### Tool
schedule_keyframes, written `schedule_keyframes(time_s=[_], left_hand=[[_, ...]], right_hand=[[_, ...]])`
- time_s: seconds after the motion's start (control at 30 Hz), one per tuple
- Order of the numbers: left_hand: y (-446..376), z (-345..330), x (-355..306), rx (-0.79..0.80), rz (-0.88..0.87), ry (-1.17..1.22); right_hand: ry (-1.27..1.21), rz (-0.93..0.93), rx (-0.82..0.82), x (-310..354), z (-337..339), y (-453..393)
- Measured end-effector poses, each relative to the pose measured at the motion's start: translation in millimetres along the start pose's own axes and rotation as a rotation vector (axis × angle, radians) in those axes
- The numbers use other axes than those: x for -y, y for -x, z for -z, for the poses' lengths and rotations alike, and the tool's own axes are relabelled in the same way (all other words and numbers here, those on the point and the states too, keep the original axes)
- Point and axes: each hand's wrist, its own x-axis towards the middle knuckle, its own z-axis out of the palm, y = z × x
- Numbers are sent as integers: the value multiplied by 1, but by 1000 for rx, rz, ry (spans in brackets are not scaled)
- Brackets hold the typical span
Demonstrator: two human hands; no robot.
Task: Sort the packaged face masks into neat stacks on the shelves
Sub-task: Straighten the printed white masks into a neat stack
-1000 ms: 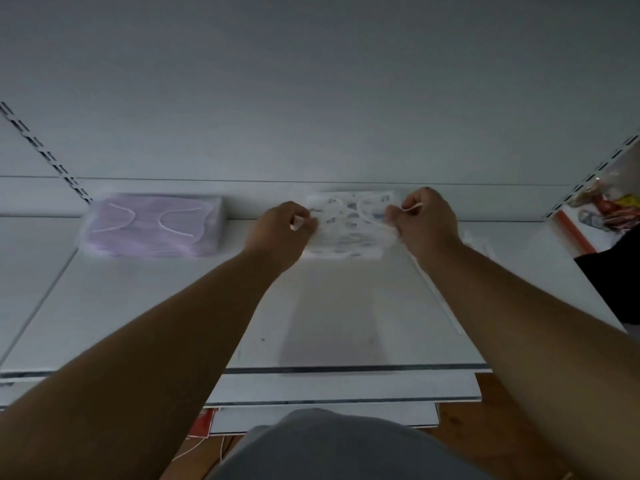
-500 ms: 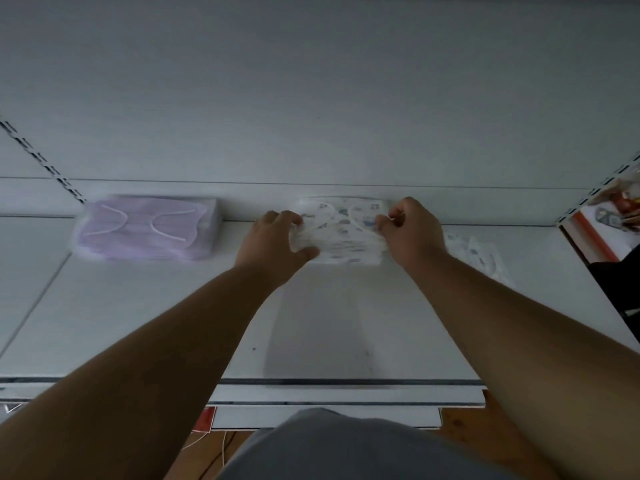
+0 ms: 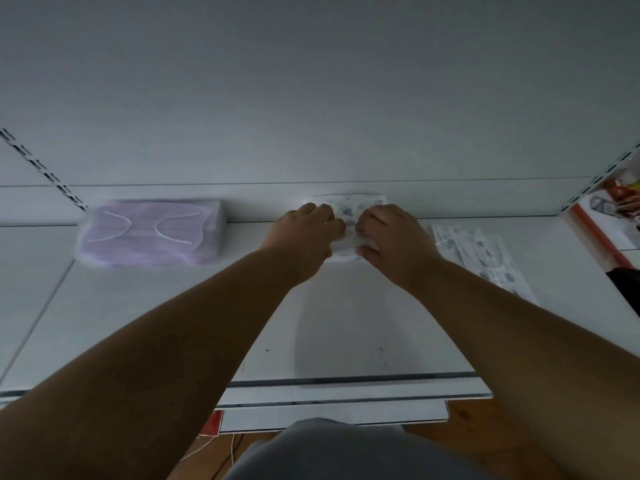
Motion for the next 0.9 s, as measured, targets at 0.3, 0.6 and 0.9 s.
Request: schedule_keyframes(time_s=[0.3,0.6,0.9], left_hand=[[2,-4,-7,-51,22,-22],[13,2,-25,-150,65,46],[36,-8,-102,-91,59,387]], right_hand=[[56,-76,6,8,0,2],[2,-142,-47,10,13,15],[-108,-312,-138,-4,41,86]])
